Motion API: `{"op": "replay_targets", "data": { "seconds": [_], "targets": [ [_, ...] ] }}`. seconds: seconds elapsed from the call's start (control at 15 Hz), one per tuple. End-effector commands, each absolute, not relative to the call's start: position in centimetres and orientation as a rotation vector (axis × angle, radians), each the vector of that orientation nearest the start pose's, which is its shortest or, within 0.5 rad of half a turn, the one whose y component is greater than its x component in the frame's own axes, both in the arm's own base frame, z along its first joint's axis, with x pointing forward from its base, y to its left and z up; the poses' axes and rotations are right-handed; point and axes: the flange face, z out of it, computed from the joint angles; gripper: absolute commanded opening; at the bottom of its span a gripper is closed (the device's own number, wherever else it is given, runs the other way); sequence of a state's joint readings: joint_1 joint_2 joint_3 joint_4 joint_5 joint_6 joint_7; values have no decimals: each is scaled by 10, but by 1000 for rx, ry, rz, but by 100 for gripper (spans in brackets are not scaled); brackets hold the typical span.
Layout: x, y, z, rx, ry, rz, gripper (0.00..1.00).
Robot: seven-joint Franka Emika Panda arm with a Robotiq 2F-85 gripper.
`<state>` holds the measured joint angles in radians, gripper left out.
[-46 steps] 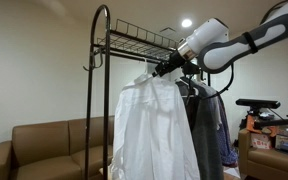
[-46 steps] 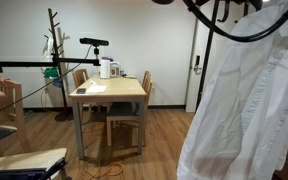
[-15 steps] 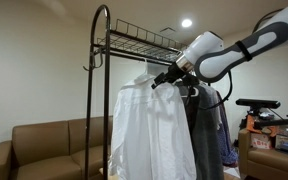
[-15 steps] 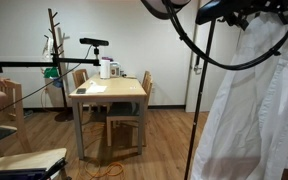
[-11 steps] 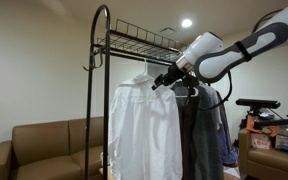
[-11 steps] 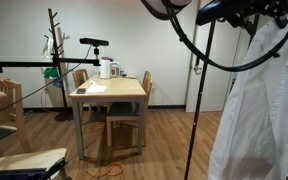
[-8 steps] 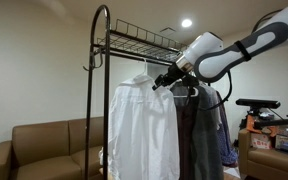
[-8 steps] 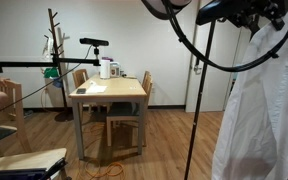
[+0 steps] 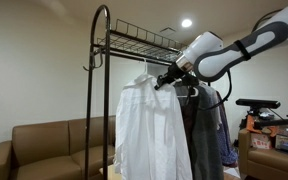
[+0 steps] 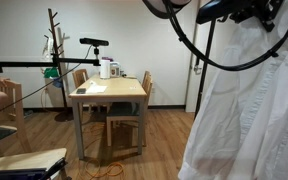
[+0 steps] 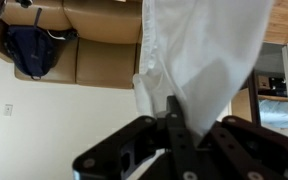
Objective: Move the hanger with the white shirt to the right outer hanger
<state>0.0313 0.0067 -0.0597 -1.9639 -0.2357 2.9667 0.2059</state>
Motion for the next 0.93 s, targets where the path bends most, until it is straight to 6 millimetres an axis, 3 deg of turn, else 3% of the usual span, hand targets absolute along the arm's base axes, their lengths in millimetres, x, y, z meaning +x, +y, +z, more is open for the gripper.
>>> {"op": "replay_targets", "data": {
  "seconds": [0.0, 0.33, 0.6, 0.8, 0.87],
  "targets": [
    [612, -2, 601, -2771, 42, -1573, 8],
    [611, -10, 633, -2599, 105, -1793, 9],
    [602, -35, 654, -2398, 188, -1989, 9],
    [594, -64, 659, -2308, 278, -2074, 8],
    [591, -63, 654, -2292, 298, -2065, 9]
  ]
}}
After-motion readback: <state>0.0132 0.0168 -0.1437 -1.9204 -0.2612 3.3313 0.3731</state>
